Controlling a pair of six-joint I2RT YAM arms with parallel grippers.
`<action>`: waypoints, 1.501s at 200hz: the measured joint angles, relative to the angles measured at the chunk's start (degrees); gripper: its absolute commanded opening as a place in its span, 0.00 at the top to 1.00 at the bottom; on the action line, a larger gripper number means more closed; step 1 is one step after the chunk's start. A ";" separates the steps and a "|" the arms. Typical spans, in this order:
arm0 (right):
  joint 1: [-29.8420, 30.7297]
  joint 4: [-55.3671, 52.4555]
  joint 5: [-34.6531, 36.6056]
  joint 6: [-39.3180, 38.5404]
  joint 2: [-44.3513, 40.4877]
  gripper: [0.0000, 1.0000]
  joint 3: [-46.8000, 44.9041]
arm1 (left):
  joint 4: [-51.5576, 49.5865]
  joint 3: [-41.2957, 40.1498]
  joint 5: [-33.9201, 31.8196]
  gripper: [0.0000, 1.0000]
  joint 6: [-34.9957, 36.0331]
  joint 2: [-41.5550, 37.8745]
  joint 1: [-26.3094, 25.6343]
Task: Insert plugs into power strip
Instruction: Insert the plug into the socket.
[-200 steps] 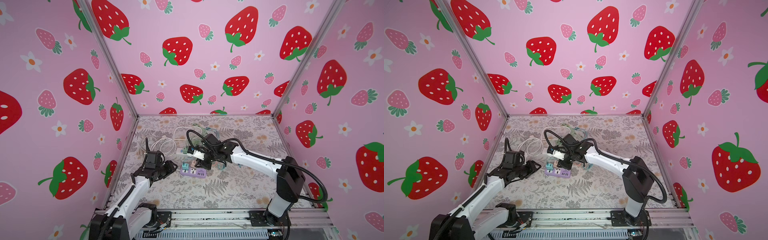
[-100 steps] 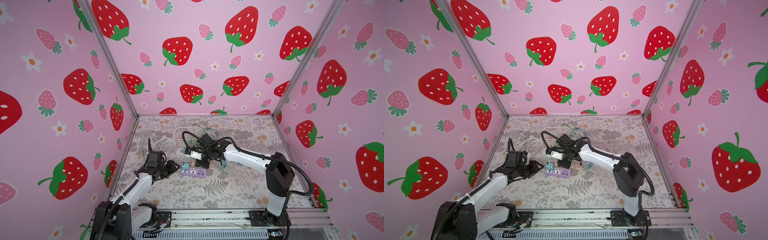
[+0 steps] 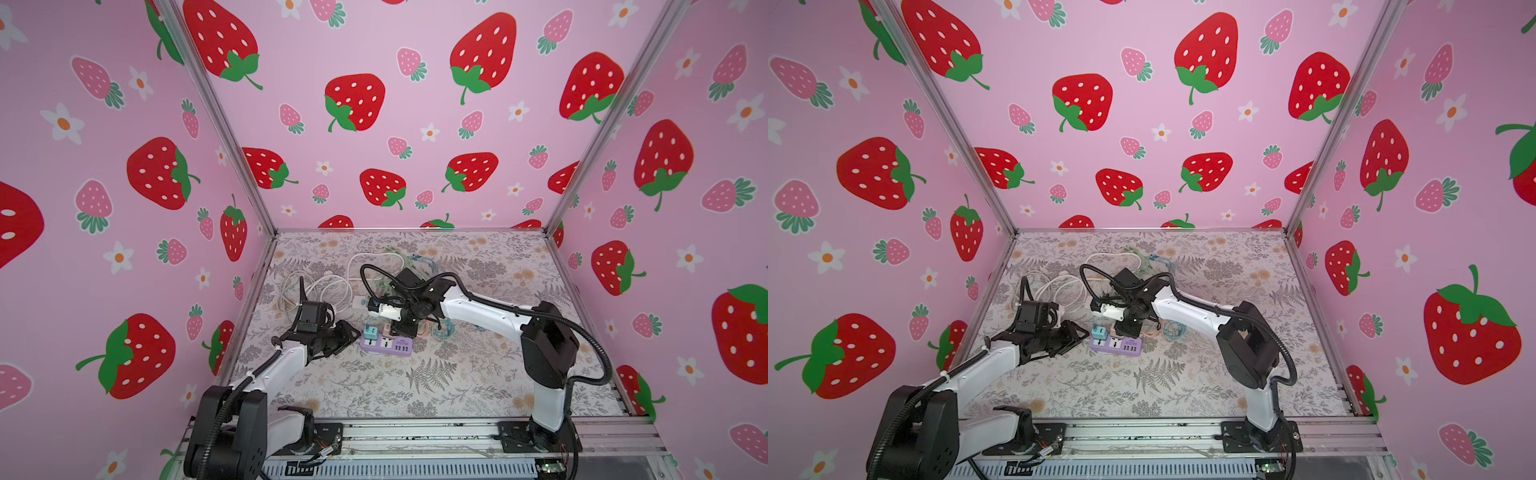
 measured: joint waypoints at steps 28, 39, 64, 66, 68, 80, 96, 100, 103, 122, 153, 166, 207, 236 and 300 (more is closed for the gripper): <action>0.04 -0.42 -0.02 -0.31 0.61 1.00 0.35 | 0.44 0.00 0.85 0.66 0.35 1.64 0.00; 0.09 -0.52 -0.04 -0.39 0.90 1.00 0.68 | 0.85 0.00 1.27 0.66 0.42 2.10 0.00; 0.13 -0.70 -0.04 -0.74 1.20 1.00 0.81 | 1.25 0.00 2.10 0.66 0.57 2.67 0.00; 0.13 -0.68 -0.04 -0.76 1.20 1.00 0.81 | 1.27 0.00 2.14 0.66 0.57 2.67 0.00; 0.13 -0.68 -0.04 -0.76 1.20 1.00 0.81 | 1.27 0.00 2.23 0.66 0.59 2.71 0.00; 0.13 -0.68 -0.07 -0.90 1.25 1.00 0.81 | 1.29 0.00 2.54 0.66 0.59 2.78 0.00; 0.15 -0.61 -0.04 -0.92 1.36 1.00 0.81 | 1.33 0.00 2.97 0.66 0.61 2.80 0.00; 0.15 -0.61 -0.04 -0.92 1.38 1.00 0.81 | 1.36 0.00 3.10 0.66 0.61 2.86 0.00; 0.15 -0.61 -0.04 -0.92 1.38 1.00 0.81 | 1.42 0.00 3.30 0.66 0.61 2.93 0.00; 0.15 -0.52 -0.02 -0.92 1.53 1.00 0.90 | 2.21 0.00 3.85 0.66 0.61 4.02 -0.02; 0.15 -0.20 -0.09 -0.92 1.70 1.00 0.92 | 2.69 0.00 4.63 0.70 0.72 6.34 -0.02; 0.17 -0.20 -0.09 -0.92 1.70 1.00 0.92 | 2.82 0.00 4.92 0.71 0.83 6.78 -0.13; 0.33 -0.63 0.07 -0.98 2.12 1.00 1.64 | 3.26 0.00 5.42 0.77 1.16 6.93 -0.17; 0.61 -0.44 0.52 -1.14 2.51 1.00 1.66 | 3.56 0.00 5.49 0.80 1.62 6.93 -0.28; 1.25 -0.28 1.88 -1.36 3.39 1.00 1.88 | 3.87 0.00 5.51 0.81 1.68 6.93 -0.28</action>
